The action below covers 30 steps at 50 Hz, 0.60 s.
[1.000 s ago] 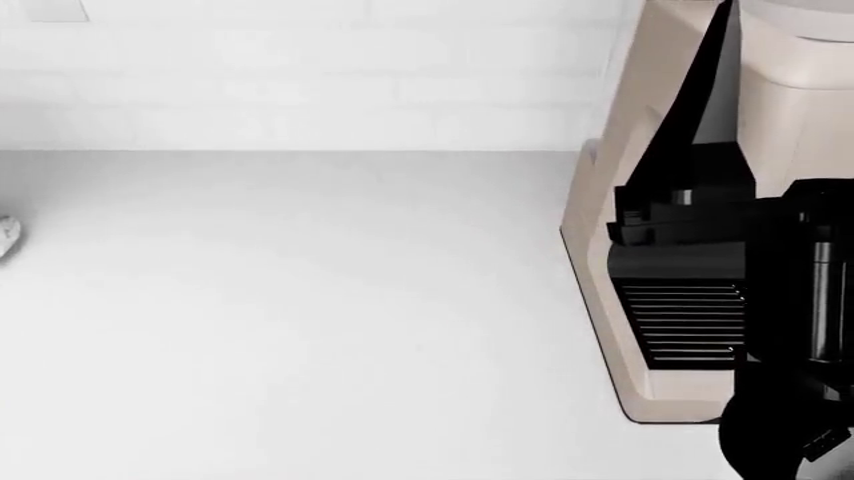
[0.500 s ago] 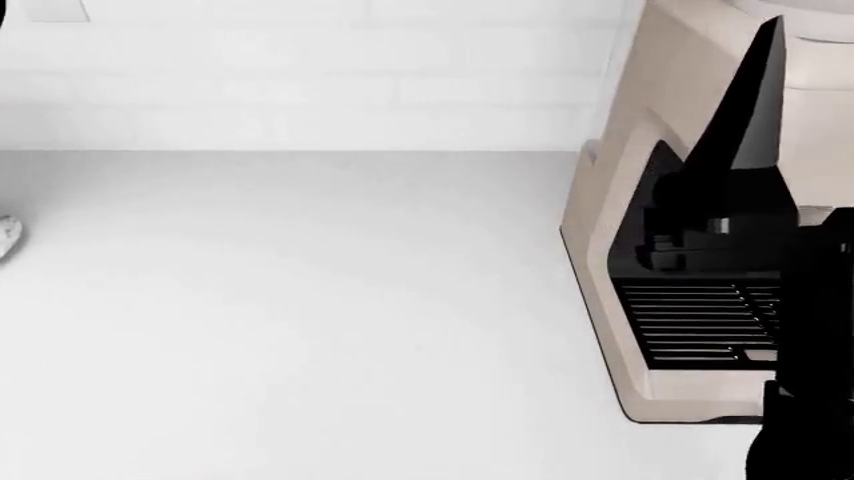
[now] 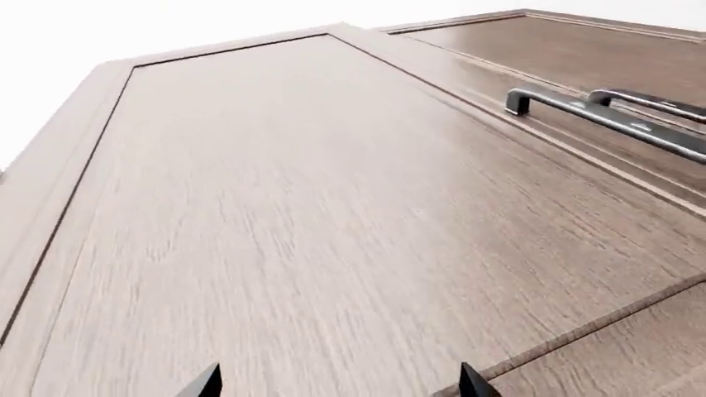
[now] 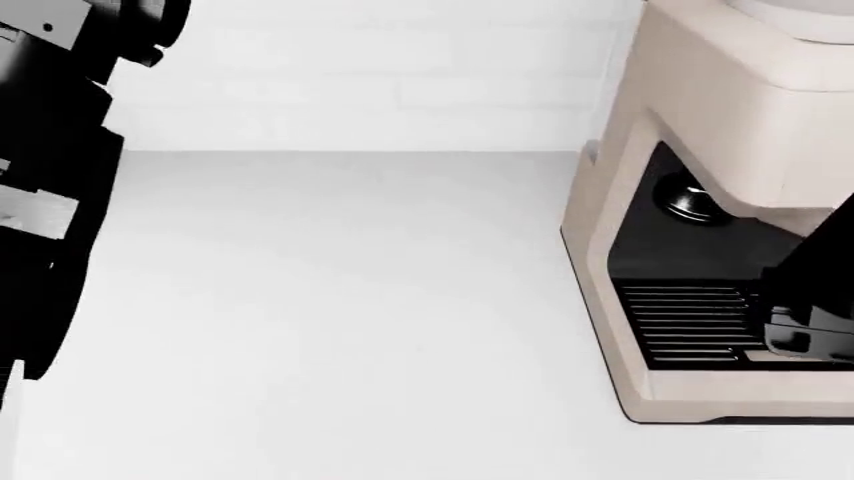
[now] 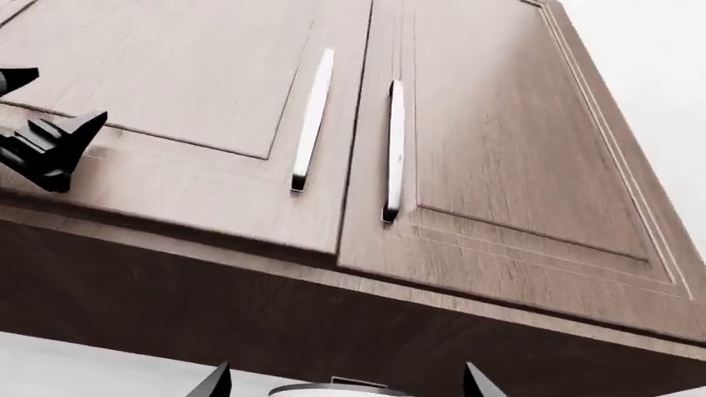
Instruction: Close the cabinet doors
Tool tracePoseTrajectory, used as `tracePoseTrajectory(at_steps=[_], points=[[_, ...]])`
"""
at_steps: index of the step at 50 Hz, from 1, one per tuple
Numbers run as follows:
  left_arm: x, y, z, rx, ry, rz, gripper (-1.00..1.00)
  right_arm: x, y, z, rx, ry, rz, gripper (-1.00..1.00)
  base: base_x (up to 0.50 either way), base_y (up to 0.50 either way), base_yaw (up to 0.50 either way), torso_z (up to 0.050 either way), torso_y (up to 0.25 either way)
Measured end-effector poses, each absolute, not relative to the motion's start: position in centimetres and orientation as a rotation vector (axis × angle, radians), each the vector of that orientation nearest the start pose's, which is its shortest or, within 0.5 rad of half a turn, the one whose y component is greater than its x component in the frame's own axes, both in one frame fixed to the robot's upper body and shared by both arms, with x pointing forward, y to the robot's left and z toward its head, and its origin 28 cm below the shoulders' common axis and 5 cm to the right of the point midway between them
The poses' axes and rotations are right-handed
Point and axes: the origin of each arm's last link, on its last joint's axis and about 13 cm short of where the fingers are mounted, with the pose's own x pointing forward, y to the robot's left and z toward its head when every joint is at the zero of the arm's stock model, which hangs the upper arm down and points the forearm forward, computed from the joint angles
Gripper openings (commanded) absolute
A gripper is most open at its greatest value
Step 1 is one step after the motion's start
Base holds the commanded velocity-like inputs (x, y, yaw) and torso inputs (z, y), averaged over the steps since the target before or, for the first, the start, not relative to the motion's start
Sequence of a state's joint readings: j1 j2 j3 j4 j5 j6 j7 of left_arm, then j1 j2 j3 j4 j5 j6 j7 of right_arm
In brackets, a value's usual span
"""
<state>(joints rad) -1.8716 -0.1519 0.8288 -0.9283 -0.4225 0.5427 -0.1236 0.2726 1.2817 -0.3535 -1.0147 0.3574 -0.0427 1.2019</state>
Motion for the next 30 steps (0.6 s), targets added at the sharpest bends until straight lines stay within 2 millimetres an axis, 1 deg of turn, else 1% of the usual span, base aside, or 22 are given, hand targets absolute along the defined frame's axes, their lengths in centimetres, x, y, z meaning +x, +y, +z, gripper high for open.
tracePoseTrajectory(at_steps=[4, 15, 17, 23, 27, 30], points=[[37.3, 17.2, 48.0, 0.347, -1.318, -0.216, 1.00, 13.8, -14.9, 24.5, -0.231, -1.006, -0.211, 1.00, 0.00, 0.00, 0.00, 0.000, 0.000], [37.6, 16.1, 47.4, 0.281, -1.318, -0.218, 1.00, 13.0, -15.4, 24.3, -0.263, -0.990, -0.280, 1.00, 0.00, 0.00, 0.00, 0.000, 0.000], [37.5, 15.7, 47.6, 0.227, -1.315, -0.226, 1.00, 12.9, -15.5, 24.2, -0.267, -0.987, -0.288, 1.00, 0.01, 0.00, 0.00, 0.000, 0.000], [36.3, 14.6, 48.4, -0.008, -1.298, -0.230, 1.00, 12.8, -15.6, 24.3, -0.274, -0.983, -0.298, 1.00, 0.01, 0.00, 0.00, 0.000, 0.000], [34.8, 15.1, 47.9, -0.186, -1.285, -0.218, 1.00, 12.8, -15.5, 24.3, -0.272, -0.982, -0.293, 1.00, 0.00, 0.00, 0.00, 0.000, 0.000], [33.4, 15.8, 46.7, -0.304, -1.280, -0.226, 1.00, 13.0, -15.3, 24.3, -0.268, -0.981, -0.284, 1.00, 0.00, 0.00, 0.00, 0.000, 0.000]])
